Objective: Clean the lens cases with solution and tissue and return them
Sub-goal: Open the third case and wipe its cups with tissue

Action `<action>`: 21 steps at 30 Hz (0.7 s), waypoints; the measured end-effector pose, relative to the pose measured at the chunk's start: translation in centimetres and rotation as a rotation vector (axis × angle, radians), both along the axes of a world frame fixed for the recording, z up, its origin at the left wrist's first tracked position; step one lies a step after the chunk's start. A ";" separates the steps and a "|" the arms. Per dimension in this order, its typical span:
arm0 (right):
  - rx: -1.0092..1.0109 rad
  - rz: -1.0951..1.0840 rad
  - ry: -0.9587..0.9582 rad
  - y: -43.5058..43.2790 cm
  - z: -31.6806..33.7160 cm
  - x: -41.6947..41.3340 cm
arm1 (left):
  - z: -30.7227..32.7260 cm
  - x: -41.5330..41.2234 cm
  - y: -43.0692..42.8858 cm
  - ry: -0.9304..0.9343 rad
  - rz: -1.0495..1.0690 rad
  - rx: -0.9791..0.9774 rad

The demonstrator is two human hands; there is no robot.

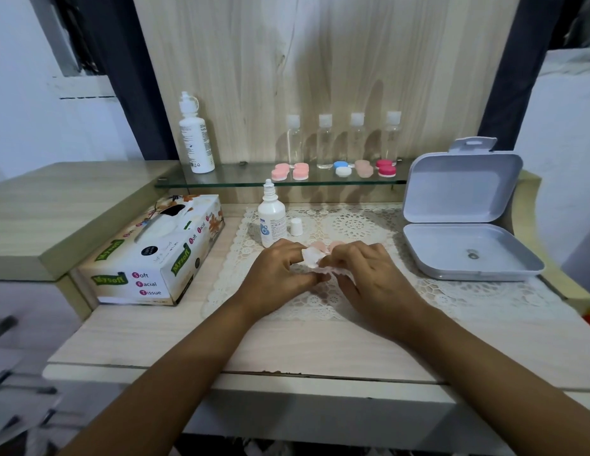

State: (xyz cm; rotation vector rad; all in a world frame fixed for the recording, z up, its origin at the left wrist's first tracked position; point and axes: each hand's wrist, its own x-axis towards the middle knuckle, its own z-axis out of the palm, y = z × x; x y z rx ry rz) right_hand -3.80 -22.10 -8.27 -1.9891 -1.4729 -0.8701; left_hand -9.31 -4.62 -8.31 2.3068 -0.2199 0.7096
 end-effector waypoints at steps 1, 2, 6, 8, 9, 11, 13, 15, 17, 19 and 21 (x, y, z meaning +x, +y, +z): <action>-0.010 0.020 -0.017 0.1 0.0 -0.2 | 0.0 0.0 0.0 0.002 -0.004 -0.008; -0.015 0.029 -0.023 0.2 0.1 -0.4 | 0.0 0.0 0.0 0.000 -0.009 -0.014; -0.004 -0.018 0.006 0.0 0.2 0.1 | 0.2 0.0 -0.2 -0.015 -0.014 -0.020; -0.006 -0.021 0.005 -0.1 0.1 0.1 | 0.2 0.0 -0.2 -0.013 -0.013 -0.027; -0.005 -0.005 0.000 -0.1 0.0 -0.1 | 0.1 0.0 -0.1 -0.013 -0.008 -0.030; 0.002 0.027 0.002 -0.1 0.1 -0.4 | 0.1 -0.1 0.0 -0.013 -0.001 -0.035; 0.019 0.011 0.019 -0.3 0.1 -0.2 | 0.2 -0.2 0.0 -0.021 0.007 -0.035; 0.055 -0.032 0.035 -0.6 0.2 0.2 | 0.3 -0.1 0.0 -0.032 0.028 -0.023; 0.072 -0.043 0.037 -0.7 0.2 0.3 | 0.4 -0.1 0.0 -0.041 0.044 -0.020; 0.062 -0.033 0.019 -0.7 0.3 0.0 | 0.4 -0.2 0.0 -0.046 0.034 -0.025; 0.060 -0.023 0.004 -0.8 0.3 -0.2 | 0.4 -0.2 0.1 -0.047 0.026 -0.032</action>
